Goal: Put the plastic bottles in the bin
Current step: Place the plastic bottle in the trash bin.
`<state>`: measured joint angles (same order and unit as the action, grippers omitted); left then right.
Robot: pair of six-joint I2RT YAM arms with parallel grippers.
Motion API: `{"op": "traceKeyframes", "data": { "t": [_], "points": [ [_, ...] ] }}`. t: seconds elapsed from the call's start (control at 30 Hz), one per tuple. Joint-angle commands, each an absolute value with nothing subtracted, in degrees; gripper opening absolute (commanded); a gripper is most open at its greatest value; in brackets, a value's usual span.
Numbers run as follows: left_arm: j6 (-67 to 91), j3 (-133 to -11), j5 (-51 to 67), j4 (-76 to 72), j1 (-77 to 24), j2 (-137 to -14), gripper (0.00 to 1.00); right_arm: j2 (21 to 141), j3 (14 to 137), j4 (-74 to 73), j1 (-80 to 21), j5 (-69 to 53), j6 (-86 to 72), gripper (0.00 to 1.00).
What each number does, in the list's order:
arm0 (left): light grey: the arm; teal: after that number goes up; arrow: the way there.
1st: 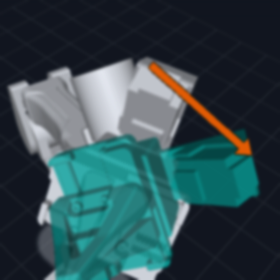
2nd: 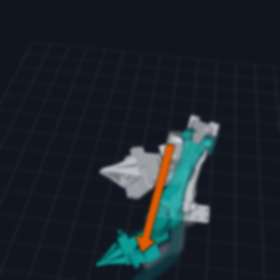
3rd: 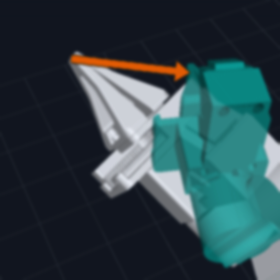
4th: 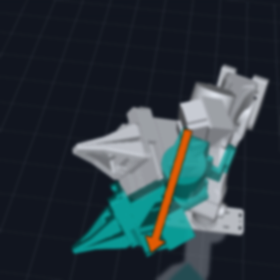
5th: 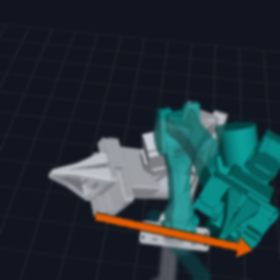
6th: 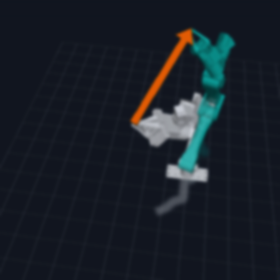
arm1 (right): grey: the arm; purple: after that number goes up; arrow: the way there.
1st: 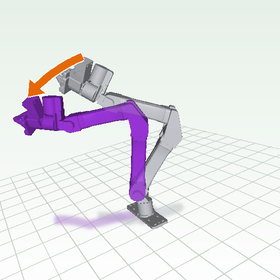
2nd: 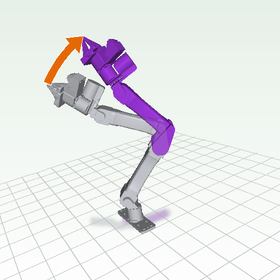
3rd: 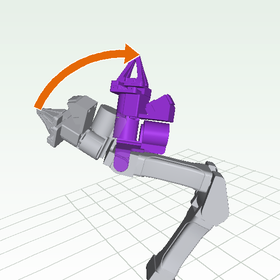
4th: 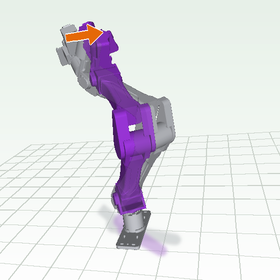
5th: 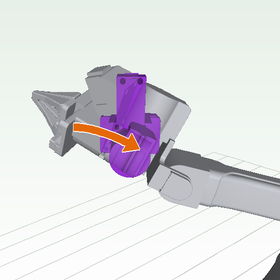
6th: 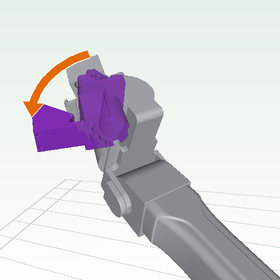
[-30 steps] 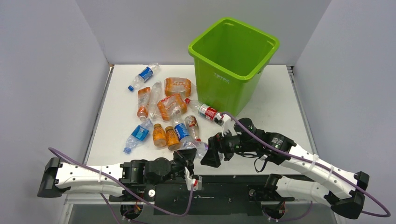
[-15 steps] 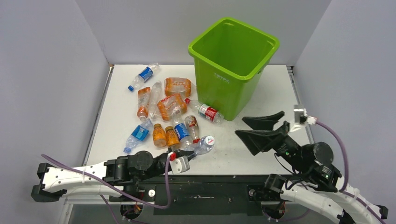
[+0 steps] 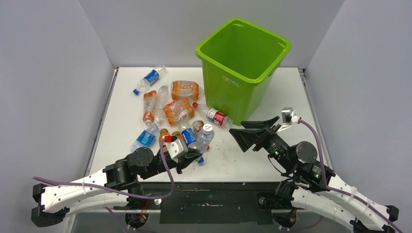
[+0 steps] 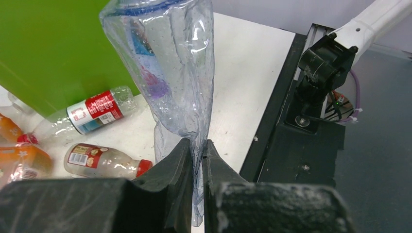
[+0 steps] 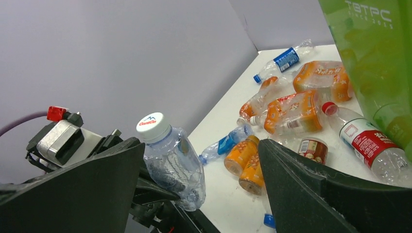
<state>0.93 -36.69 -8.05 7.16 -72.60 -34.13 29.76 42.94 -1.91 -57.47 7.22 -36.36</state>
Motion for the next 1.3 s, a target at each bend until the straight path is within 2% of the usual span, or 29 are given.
{"op": "traceKeyframes", "data": {
  "t": [0.0,0.17,0.4,0.6,0.8,1.13,1.27],
  "points": [
    [6.87,-40.16,-4.03,4.85,-70.55,-36.11,0.0,29.33,43.19,4.6,-57.73,8.29,-36.41,0.9],
    [8.8,-40.02,-1.85,3.33,-68.58,-37.95,0.0,35.86,47.81,1.48,-57.69,4.37,-31.54,0.9],
    [10.11,-38.91,-0.13,1.02,-66.46,-38.09,0.0,40.94,47.87,9.84,-57.78,-1.69,-29.78,0.9],
    [9.76,-38.83,0.0,0.97,-66.36,-37.83,0.0,47.08,53.06,9.51,-59.15,-2.45,-27.91,0.9],
    [9.41,-38.58,0.0,0.87,-66.36,-37.27,0.0,51.02,57.83,1.24,-62.47,2.03,-25.27,1.0],
    [9.06,-37.95,0.0,-1.12,-66.35,-36.73,0.0,53.98,60.35,-8.12,-65.83,9.23,-25.16,0.65],
    [8.97,-37.67,0.0,-1.51,-66.36,-36.91,0.0,54.59,60.8,-8.85,-65.83,9.8,-25.13,0.4]
  ]
}}
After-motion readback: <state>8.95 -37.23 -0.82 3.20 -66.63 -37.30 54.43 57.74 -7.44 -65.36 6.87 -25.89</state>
